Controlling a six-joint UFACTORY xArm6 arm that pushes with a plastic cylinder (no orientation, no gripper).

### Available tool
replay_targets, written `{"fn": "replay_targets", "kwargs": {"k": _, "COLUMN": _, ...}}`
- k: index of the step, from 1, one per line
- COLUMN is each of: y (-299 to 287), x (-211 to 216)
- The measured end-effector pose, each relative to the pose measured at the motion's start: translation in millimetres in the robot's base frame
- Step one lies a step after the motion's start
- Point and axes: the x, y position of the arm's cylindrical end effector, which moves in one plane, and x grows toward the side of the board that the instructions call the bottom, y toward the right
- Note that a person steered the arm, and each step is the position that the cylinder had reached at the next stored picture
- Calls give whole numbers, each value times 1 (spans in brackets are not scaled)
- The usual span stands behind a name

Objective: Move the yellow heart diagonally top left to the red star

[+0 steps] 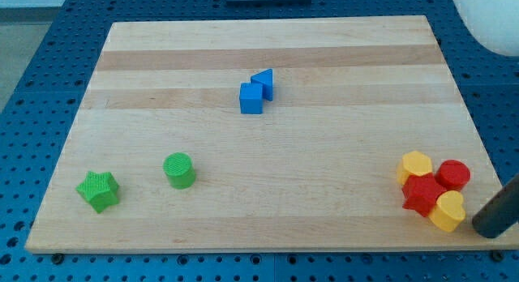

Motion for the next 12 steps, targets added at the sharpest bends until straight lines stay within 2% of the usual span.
{"fn": "replay_targets", "kwargs": {"k": 8, "y": -155, "x": -3}}
{"fn": "replay_targets", "kwargs": {"k": 9, "y": -157, "x": -18}}
{"fn": "replay_targets", "kwargs": {"k": 10, "y": -157, "x": -51}}
{"fn": "replay_targets", "kwargs": {"k": 12, "y": -192, "x": -100}}
